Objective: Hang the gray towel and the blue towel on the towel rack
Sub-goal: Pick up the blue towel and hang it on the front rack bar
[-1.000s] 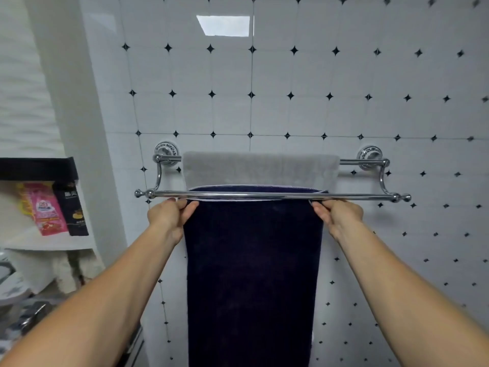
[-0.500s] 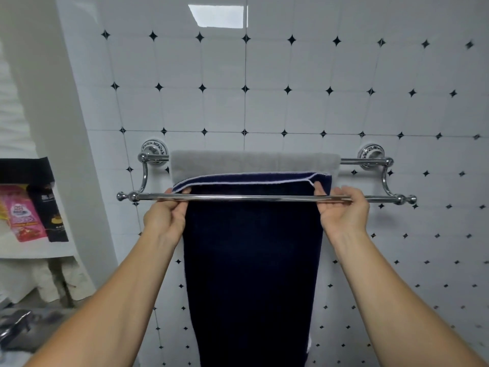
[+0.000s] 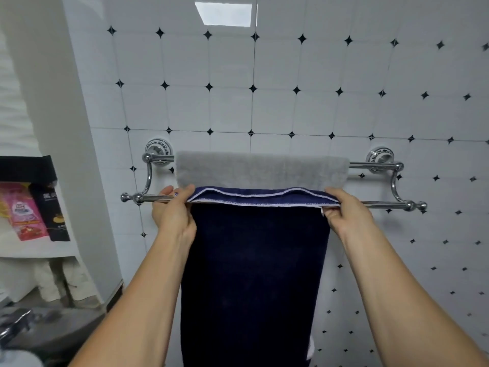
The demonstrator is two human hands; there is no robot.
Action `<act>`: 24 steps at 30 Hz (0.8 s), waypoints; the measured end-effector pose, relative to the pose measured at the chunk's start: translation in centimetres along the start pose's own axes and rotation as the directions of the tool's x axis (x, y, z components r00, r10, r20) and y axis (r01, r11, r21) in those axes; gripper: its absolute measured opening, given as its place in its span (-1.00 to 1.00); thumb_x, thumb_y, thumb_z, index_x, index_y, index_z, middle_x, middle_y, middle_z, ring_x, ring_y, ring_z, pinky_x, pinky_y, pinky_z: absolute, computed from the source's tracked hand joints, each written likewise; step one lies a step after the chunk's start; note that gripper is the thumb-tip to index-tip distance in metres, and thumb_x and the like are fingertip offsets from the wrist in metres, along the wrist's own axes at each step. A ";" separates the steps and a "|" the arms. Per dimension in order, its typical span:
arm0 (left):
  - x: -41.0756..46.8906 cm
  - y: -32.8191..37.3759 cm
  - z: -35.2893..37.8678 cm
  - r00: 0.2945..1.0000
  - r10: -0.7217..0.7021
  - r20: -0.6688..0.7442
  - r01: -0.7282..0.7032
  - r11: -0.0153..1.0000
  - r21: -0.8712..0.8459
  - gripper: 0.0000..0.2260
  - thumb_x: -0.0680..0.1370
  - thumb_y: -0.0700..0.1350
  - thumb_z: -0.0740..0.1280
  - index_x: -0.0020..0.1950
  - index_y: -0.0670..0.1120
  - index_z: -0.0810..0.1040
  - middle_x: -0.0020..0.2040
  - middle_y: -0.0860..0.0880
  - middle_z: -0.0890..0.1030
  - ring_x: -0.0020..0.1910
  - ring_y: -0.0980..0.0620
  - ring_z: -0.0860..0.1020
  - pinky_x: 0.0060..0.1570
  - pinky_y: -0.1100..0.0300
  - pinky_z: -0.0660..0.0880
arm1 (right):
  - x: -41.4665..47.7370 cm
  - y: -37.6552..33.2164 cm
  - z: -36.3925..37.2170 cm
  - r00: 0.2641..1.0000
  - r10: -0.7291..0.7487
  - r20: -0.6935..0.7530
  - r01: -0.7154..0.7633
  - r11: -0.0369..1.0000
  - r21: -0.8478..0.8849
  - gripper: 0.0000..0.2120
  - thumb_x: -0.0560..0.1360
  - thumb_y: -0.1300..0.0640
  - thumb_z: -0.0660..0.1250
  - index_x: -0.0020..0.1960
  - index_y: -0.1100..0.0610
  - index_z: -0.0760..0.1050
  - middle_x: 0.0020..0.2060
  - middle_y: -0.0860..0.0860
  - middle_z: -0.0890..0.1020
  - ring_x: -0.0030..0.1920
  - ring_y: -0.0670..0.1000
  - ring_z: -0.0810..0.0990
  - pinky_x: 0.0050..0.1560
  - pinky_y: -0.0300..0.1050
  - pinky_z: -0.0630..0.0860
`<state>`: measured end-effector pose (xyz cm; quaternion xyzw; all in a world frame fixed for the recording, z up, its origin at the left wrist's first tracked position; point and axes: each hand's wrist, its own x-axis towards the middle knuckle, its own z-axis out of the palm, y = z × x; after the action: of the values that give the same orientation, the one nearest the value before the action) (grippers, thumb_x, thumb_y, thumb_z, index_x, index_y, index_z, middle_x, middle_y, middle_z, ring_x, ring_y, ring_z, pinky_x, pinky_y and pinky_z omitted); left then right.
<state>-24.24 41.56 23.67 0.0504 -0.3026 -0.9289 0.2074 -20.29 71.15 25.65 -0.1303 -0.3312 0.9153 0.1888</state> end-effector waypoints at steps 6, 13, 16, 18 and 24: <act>0.4 -0.7 -1.4 0.997 0.070 -0.006 -0.069 0.989 0.129 -0.65 0.35 -0.37 0.51 0.03 -0.16 0.48 -0.19 -0.08 0.57 -0.14 -0.06 0.58 0.17 -0.07 0.56 | -0.9 -0.1 -1.4 0.997 -0.056 -0.049 0.035 0.934 -0.355 -0.64 0.34 0.25 0.54 0.10 0.19 0.54 -0.22 0.06 0.60 -0.38 -0.05 0.56 -0.35 -0.20 0.55; 0.1 -0.2 -2.1 0.989 0.147 -0.005 -0.132 0.905 0.405 -0.64 0.30 -0.11 0.60 -0.05 -0.19 0.54 -0.21 -0.10 0.60 -0.34 0.01 0.58 -0.30 0.23 0.59 | -1.1 -0.7 -2.2 0.992 -0.081 -0.095 -0.007 0.724 -0.690 -0.64 0.29 -0.16 0.52 -0.39 0.06 0.47 -0.64 -0.06 0.46 -0.71 -0.14 0.27 -0.65 -0.42 0.14; -0.3 0.2 -2.9 0.986 0.161 -0.031 -0.115 0.813 0.570 -0.58 0.24 0.13 0.60 -0.26 -0.14 0.52 -0.40 -0.03 0.55 -0.53 0.08 0.46 -0.56 0.29 0.45 | -1.5 -1.2 -2.2 0.994 0.000 -0.105 -0.076 0.688 -0.722 -0.61 0.32 -0.23 0.47 -0.30 0.11 0.55 -0.55 -0.05 0.61 -0.70 -0.16 0.35 -0.63 -0.44 0.14; -0.5 0.5 -3.1 0.994 0.102 -0.041 -0.054 0.780 0.623 -0.51 0.23 0.22 0.57 -0.44 -0.07 0.37 -0.59 0.04 0.40 -0.65 0.09 0.34 -0.65 0.28 0.29 | -1.7 -1.3 -2.3 0.996 0.044 -0.082 -0.089 0.702 -0.707 -0.60 0.37 -0.22 0.45 -0.24 0.14 0.58 -0.50 -0.01 0.66 -0.69 -0.18 0.38 -0.65 -0.45 0.15; -0.6 2.0 -2.1 0.995 -0.096 0.037 0.045 0.732 0.680 -0.63 0.45 0.12 0.46 -0.27 -0.19 0.56 -0.55 -0.01 0.61 -0.68 0.14 0.45 -0.69 0.38 0.25 | -2.7 -0.6 -2.5 0.994 -0.107 -0.003 0.070 0.675 -0.734 -0.65 0.46 -0.15 0.40 -0.24 0.15 0.57 -0.60 -0.08 0.55 -0.66 -0.15 0.32 -0.68 -0.36 0.15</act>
<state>-22.48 39.19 23.09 0.1014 -0.6252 -0.7631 0.1289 -16.81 71.78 24.49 -0.1998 -0.6712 0.6927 0.1725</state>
